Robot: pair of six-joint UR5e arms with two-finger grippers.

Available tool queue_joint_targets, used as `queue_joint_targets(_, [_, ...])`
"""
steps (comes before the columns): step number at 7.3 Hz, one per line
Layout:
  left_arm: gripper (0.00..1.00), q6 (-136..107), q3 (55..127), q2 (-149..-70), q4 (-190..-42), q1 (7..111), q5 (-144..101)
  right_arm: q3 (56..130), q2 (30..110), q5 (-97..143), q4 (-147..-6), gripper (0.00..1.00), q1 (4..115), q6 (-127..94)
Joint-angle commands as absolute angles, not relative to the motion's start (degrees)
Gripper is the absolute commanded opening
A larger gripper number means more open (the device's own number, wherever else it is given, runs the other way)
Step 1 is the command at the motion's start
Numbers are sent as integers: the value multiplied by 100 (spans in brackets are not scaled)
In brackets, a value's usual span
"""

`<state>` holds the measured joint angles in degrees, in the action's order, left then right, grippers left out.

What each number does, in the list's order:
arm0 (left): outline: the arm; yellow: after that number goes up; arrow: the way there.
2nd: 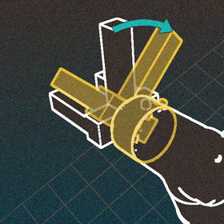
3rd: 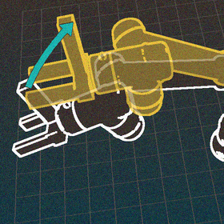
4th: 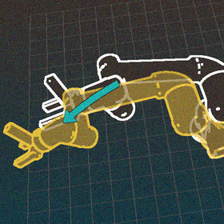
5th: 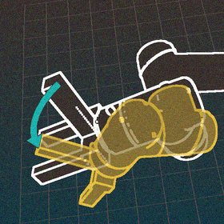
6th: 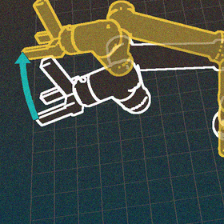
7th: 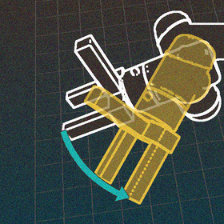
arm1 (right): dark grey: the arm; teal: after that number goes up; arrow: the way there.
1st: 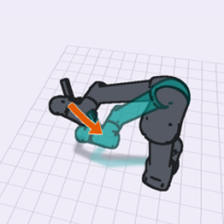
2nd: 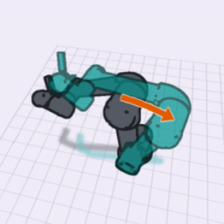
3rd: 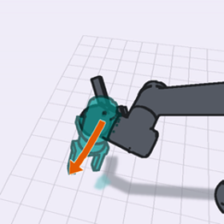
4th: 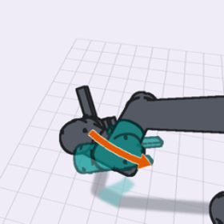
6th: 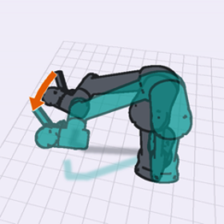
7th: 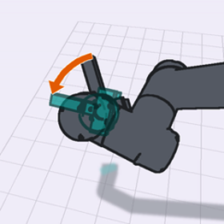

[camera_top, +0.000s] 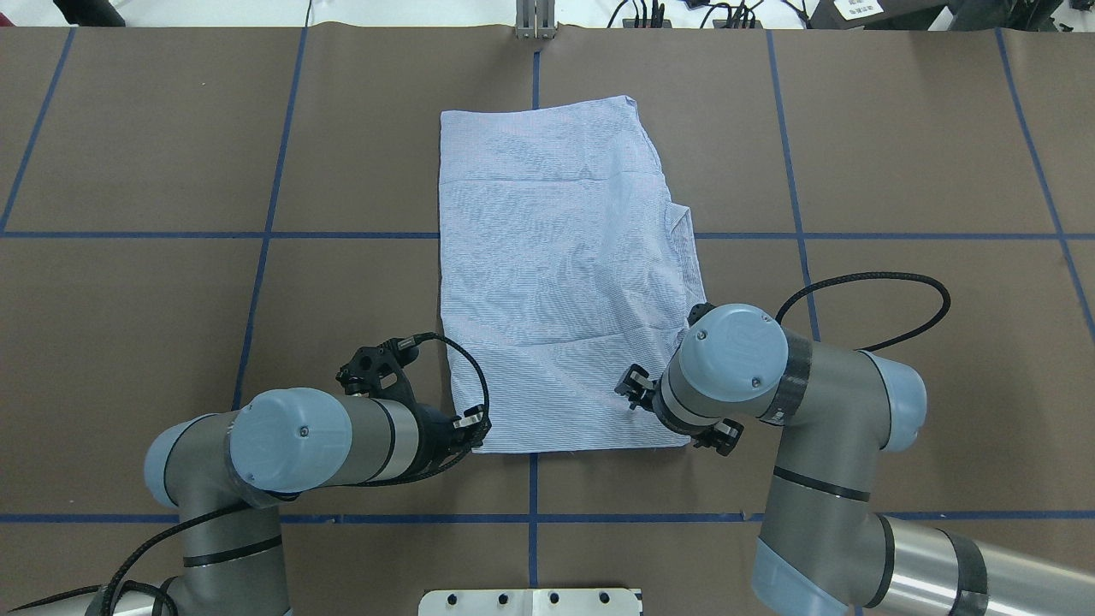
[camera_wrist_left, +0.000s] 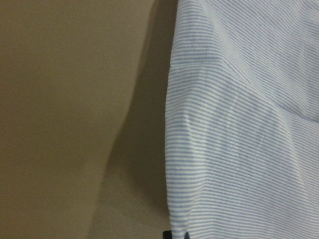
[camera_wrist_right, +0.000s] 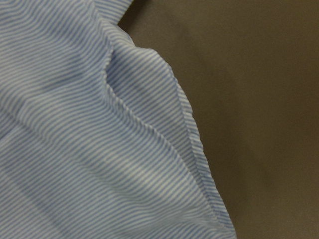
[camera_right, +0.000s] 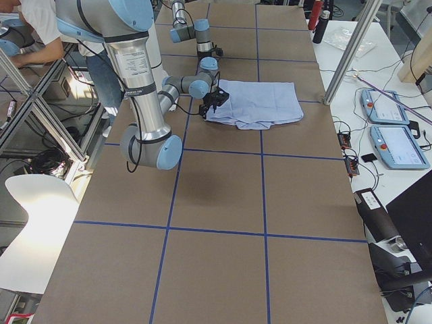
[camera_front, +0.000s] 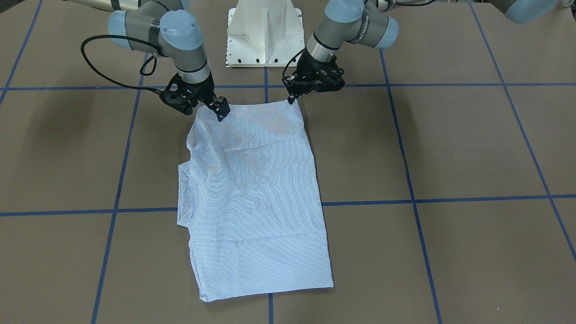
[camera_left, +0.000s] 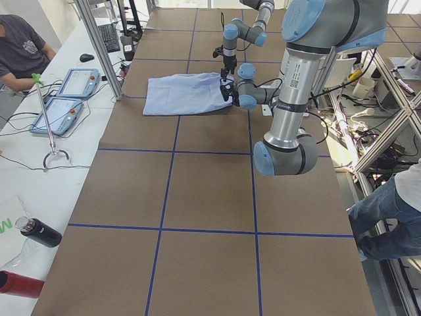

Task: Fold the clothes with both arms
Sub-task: 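Move the right gripper to the shirt's near corner beside the left gripper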

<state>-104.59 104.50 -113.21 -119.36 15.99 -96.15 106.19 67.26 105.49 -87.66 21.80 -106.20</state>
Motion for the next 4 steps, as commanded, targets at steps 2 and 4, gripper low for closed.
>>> queue_joint_targets(2, [0, -10459, 10441, -11329, -11936, 1600, -9615, 10591, 6732, 10538, -8937, 100, 2004, -10626])
queue_joint_targets(4, [0, -10459, 10441, -11320, -11936, 1600, -9606, 10600, 6724, 10556, -8938, 99, 2039, -10626])
